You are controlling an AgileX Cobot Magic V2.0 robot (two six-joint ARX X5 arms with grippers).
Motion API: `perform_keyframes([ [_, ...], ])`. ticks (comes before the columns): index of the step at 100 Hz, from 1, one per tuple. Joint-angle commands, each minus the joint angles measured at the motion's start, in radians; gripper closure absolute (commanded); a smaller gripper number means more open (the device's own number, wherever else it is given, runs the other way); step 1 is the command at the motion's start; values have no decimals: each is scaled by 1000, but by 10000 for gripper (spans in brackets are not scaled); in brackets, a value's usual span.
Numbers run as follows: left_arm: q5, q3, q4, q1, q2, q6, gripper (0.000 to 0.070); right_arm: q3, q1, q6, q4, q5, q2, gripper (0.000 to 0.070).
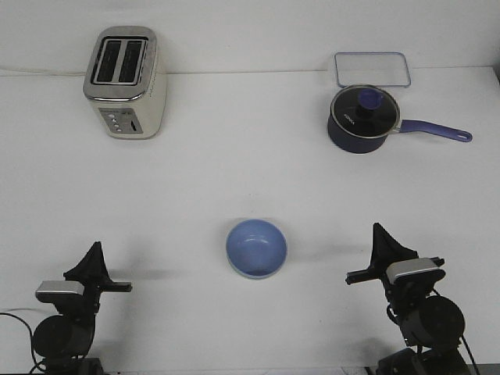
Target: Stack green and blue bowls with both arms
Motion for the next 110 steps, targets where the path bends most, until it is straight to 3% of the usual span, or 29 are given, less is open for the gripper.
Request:
perform_keyframes([
  [1,15,-21,37,4,-5,-2,685,5,5,-8,11,3,2,700],
  [98,16,-19,27,2,0,-2,685,5,5,-9,9,3,2,700],
  [110,16,-19,27,2,0,-2,685,-7,-28,-97,-9,13,-29,700],
])
